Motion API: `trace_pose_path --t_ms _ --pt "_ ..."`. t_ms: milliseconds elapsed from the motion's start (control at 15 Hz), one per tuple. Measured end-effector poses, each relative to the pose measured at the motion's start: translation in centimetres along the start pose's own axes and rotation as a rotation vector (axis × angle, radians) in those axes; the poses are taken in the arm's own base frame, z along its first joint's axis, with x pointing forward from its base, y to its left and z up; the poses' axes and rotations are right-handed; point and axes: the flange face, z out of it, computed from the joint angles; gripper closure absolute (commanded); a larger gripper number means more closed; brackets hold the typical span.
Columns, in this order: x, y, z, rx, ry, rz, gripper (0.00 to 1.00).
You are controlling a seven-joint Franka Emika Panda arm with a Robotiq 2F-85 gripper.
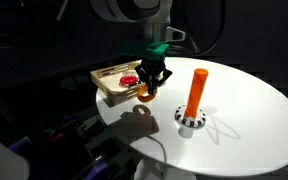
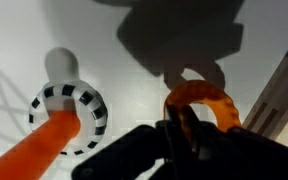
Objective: Remove the orange circular object from the box
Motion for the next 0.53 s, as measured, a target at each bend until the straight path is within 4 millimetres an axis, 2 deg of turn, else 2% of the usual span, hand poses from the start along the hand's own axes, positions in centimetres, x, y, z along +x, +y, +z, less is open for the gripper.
trace_pose_path --t_ms 467,533 --pt "-0.8 -0.3 4.6 0.019 -0.104 0.001 0.95" --pt "-0.9 -0.3 5.1 0.022 -0.116 0.0 0.84"
